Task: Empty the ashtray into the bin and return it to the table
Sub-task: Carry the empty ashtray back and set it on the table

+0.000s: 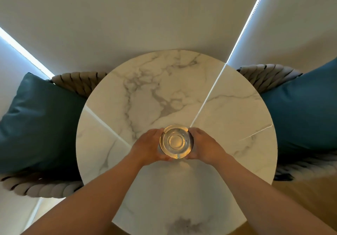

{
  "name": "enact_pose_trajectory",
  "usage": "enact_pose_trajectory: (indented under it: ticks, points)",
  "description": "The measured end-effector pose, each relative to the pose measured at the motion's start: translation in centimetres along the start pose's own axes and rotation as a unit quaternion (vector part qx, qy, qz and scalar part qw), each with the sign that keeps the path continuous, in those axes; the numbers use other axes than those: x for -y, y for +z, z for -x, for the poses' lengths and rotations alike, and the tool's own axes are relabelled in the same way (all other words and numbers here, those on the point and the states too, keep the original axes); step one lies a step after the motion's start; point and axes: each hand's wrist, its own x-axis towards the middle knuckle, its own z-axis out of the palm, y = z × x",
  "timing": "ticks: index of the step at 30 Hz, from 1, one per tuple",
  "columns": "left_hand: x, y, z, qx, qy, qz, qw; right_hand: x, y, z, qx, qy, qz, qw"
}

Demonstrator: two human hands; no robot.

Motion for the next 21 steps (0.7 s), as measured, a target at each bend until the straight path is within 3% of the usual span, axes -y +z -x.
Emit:
enact_pose_trajectory:
  ticks: [7,21]
  points:
    - [1.5,0.0,-4.8,-0.020,0.029,-0.061,0.998,-1.8,-0.3,-4.4,-0.016,-0.047,0.047,0.998]
    - [2.5,1.0,-6.6,0.002,0.004,-0.120,0.993,-2.7,-0.1,-5.7,-0.003,-0.043,0.056,0.997]
